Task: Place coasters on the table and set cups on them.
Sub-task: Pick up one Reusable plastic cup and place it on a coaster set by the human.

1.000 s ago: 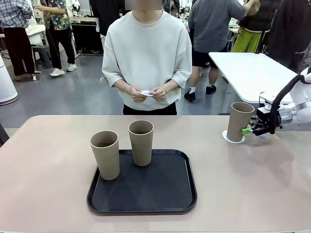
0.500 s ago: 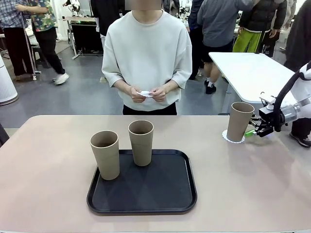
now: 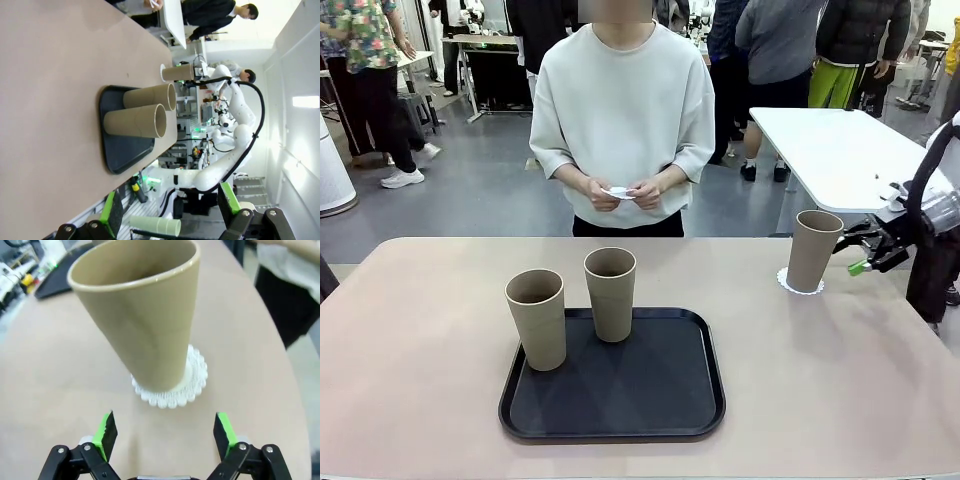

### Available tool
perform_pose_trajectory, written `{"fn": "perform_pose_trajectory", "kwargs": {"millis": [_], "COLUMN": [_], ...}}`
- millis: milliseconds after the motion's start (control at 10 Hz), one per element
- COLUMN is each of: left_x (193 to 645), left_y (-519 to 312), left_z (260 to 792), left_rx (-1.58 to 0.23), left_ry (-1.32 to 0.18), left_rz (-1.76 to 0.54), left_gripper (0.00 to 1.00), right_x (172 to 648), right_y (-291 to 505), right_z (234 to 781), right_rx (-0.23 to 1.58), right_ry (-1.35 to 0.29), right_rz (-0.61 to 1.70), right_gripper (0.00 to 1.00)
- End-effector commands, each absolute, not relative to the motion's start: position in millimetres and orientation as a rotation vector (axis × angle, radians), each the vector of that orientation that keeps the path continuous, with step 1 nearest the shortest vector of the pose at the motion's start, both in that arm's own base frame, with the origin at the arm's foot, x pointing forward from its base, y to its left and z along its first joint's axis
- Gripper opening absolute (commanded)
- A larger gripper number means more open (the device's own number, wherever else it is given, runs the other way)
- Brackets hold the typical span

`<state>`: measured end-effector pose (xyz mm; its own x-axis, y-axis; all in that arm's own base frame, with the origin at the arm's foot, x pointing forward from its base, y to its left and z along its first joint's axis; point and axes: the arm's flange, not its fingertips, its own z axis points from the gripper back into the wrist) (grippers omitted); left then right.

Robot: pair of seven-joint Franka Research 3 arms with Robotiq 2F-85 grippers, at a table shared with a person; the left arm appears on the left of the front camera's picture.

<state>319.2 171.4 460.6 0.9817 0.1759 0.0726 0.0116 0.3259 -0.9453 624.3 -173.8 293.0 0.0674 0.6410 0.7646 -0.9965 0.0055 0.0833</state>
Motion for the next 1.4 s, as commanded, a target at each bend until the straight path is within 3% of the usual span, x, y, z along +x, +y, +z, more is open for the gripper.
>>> {"fn": "perform_pose_trajectory", "kwargs": {"millis": [0,200,600,900,1200,1300], "left_x": [317.9,317.9,317.9,317.9,317.9,317.9], "left_y": [171.8,171.8,171.8,171.8,171.8,171.8], "left_z": [462.7,462.7,462.7,462.7,462.7,462.7], "left_rx": [-1.248,-1.248,-1.248,-1.248,-1.248,-1.248], "left_ry": [-0.183,-0.183,-0.183,-0.183,-0.183,-0.183], "left_rz": [0.103,0.103,0.103,0.103,0.103,0.103], "left_gripper": [1.00,1.00,1.00,1.00,1.00,1.00], "right_x": [582.7,533.7,428.0,354.0,343.1,335.6], "right_y": [-161.1,-138.0,-57.9,-17.2,-20.4,-7.4], "right_z": [328.4,384.7,467.5,528.3,553.0,551.1], "right_rx": [0.473,0.209,-0.097,-0.178,-0.089,-0.162], "right_ry": [-0.374,-0.239,-0.205,-0.245,-0.268,-0.278], "right_rz": [1.398,1.440,1.390,1.405,1.435,1.423], "right_gripper": [1.00,1.00,1.00,1.00,1.00,1.00]}}
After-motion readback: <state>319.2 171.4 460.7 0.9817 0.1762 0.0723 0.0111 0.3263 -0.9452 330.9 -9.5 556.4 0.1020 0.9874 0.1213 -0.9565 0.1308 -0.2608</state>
